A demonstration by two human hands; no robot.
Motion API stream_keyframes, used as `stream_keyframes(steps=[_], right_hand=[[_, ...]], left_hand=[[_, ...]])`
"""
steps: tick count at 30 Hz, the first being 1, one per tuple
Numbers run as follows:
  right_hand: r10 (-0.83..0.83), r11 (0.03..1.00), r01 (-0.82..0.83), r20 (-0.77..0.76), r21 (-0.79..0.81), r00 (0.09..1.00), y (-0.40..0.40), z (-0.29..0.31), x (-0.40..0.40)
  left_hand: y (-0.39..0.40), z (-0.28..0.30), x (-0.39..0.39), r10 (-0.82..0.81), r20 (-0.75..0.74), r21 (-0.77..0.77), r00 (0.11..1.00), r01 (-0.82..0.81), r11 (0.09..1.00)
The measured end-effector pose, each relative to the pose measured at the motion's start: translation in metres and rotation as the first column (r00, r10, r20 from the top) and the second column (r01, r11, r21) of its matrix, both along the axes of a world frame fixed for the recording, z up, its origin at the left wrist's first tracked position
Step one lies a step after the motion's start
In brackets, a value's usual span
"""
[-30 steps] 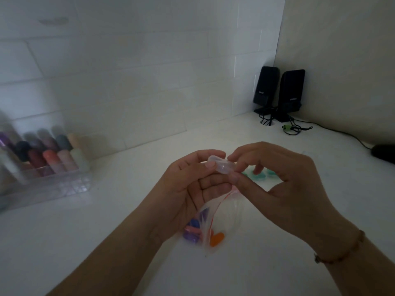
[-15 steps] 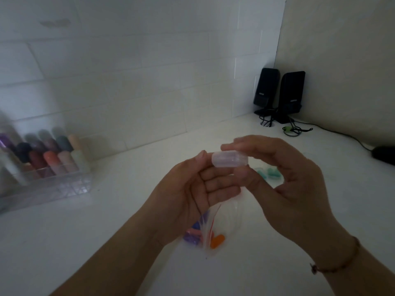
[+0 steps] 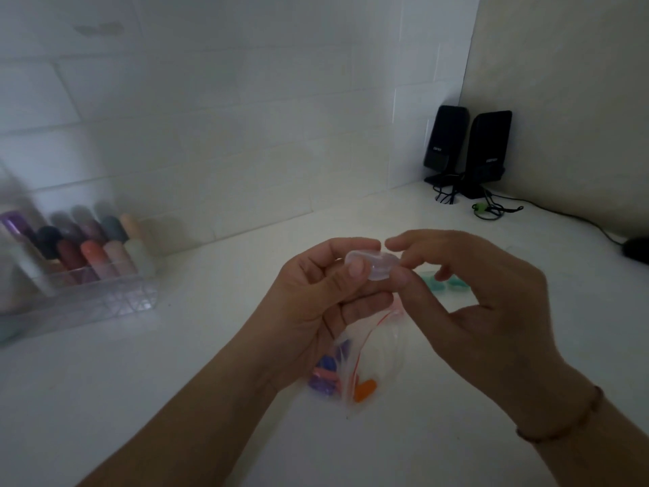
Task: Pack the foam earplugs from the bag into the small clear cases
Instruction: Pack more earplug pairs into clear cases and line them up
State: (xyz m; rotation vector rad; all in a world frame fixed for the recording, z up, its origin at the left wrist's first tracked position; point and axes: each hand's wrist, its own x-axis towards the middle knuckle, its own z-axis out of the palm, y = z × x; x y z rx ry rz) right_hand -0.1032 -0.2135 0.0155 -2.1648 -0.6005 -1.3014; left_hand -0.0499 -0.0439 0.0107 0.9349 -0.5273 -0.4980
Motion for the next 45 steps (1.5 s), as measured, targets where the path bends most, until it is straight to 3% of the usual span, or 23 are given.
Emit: stream_keyframes(steps=[9, 17, 20, 23, 27, 31, 33, 35, 36, 37, 41, 45], right_hand=[[-0.191, 0.956, 0.200, 0.066, -0.216, 0.979, 0.003, 0.000, 0.003], [-0.268, 0.947, 0.267, 0.018, -0.179, 0.963, 0.011, -0.003, 0.003], [-0.233, 0.970, 0.228, -0.058, -0.078, 0.971, 0.011, -0.002, 0.001], [-0.086, 0.993, 0.100, -0.174, 0.070, 0.981, 0.009, 0.001, 0.000], [0.063, 0.997, -0.048, -0.279, 0.060, 0.958, 0.006, 0.002, 0.003], [0.036, 0.996, -0.017, -0.230, 0.087, 0.972, 0.003, 0.007, -0.003], [0.066, 0.997, -0.042, -0.368, 0.072, 0.927, 0.000, 0.013, -0.012], [-0.053, 0.982, -0.074, -0.622, -0.175, 0.781, 0.005, 0.014, -0.016], [-0.156, 0.939, -0.101, -0.669, -0.328, 0.727, 0.009, 0.011, -0.018], [-0.221, 0.903, -0.103, -0.655, -0.418, 0.723, 0.014, 0.007, -0.018], [-0.318, 0.894, -0.022, -0.670, -0.447, 0.671, 0.038, -0.006, -0.016], [-0.401, 0.848, 0.039, -0.592, -0.529, 0.699, 0.039, -0.019, -0.015]], left_hand=[[0.001, 0.001, 0.002, 0.131, 0.030, 0.105, 0.991, -0.134, 0.985], [0.002, 0.003, 0.001, 0.136, 0.062, 0.153, 0.989, -0.145, 0.978], [0.002, 0.001, 0.000, 0.096, 0.098, 0.162, 0.991, -0.111, 0.981], [0.002, -0.001, 0.000, 0.017, 0.188, 0.184, 0.982, -0.052, 0.982], [0.006, -0.001, 0.002, -0.111, 0.256, 0.243, 0.960, 0.047, 0.969], [0.012, 0.008, 0.011, 0.040, -0.011, 0.129, 0.999, -0.038, 0.991], [0.015, 0.010, 0.018, 0.150, -0.166, 0.104, 0.975, -0.134, 0.986], [0.016, 0.009, 0.023, 0.211, -0.293, 0.084, 0.933, -0.195, 0.977], [0.017, 0.009, 0.024, 0.236, -0.335, 0.089, 0.912, -0.218, 0.972], [0.017, 0.009, 0.025, 0.254, -0.363, 0.099, 0.897, -0.234, 0.967], [0.017, 0.008, 0.026, 0.255, -0.399, 0.098, 0.881, -0.235, 0.967], [0.017, 0.007, 0.025, 0.235, -0.397, 0.118, 0.887, -0.205, 0.972]])
